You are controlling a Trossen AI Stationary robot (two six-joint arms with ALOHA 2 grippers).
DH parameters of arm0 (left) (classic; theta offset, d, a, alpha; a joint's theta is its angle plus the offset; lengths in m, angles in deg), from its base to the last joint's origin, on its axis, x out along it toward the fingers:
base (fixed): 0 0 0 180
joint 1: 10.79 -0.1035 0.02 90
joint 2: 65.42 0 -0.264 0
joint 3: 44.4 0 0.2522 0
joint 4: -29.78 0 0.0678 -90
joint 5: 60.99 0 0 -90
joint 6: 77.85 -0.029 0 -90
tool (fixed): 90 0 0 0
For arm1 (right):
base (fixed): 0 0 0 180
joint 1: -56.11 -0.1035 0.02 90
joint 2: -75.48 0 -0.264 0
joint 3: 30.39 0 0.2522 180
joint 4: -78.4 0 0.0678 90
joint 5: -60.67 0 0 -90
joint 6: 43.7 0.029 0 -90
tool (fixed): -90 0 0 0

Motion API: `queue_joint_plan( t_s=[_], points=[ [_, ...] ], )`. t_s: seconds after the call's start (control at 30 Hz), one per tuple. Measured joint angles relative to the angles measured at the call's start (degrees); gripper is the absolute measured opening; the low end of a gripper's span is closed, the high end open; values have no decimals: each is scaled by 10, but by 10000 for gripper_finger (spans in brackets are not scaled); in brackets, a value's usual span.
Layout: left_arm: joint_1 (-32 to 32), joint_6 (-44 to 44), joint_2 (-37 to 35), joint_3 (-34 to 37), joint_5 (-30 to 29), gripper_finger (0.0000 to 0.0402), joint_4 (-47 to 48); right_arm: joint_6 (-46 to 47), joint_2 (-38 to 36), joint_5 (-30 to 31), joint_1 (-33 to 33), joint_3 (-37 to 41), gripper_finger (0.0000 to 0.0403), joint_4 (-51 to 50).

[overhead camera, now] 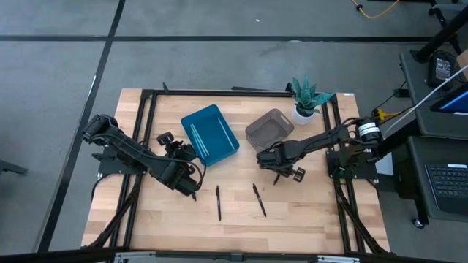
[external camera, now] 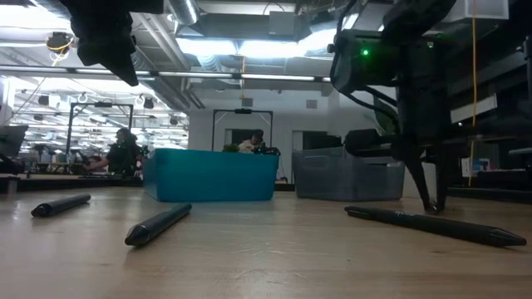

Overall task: Sort pens & pencils
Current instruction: Put the top right black pen into the gray bin

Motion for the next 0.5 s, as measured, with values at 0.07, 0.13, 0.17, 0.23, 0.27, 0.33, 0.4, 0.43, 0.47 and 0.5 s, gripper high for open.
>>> queue_joint_plan(
  t_s=[0.07, 0.13, 0.17, 0.23, 0.27, 0.33, 0.4, 0.43, 0.47, 0.5],
  points=[
    [0, 0, 0, 0, 0, 82, 0, -2, 1, -13, -3, -6, 41, -9],
    [0, 0, 0, 0, 0, 82, 0, -2, 1, -23, -10, -10, 32, -16],
    [0, 0, 0, 0, 0, 82, 0, -2, 1, -28, -15, -11, 31, -17],
    [0, 0, 0, 0, 0, 82, 0, 6, 1, -37, -24, -13, 31, -17],
    [0, 0, 0, 0, -1, 82, 0, 9, 1, -38, -30, -13, 31, -18],
    [0, 0, 0, 0, -3, 82, 0, 17, 1, -45, -43, -13, 31, -19],
    [0, 0, 0, 0, -9, 82, 0, 20, 0, -57, -55, -13, 31, -19],
    [0, 0, 0, 0, -10, 82, 0, 23, 0, -63, -60, -14, 32, -19],
    [0, 0, 0, 0, -11, 82, 0, 26, 0, -67, -63, -17, 33, -22],
    [0, 0, 0, 0, -12, 82, 0, 27, 0, -66, -67, -21, 33, -26]
  ],
)
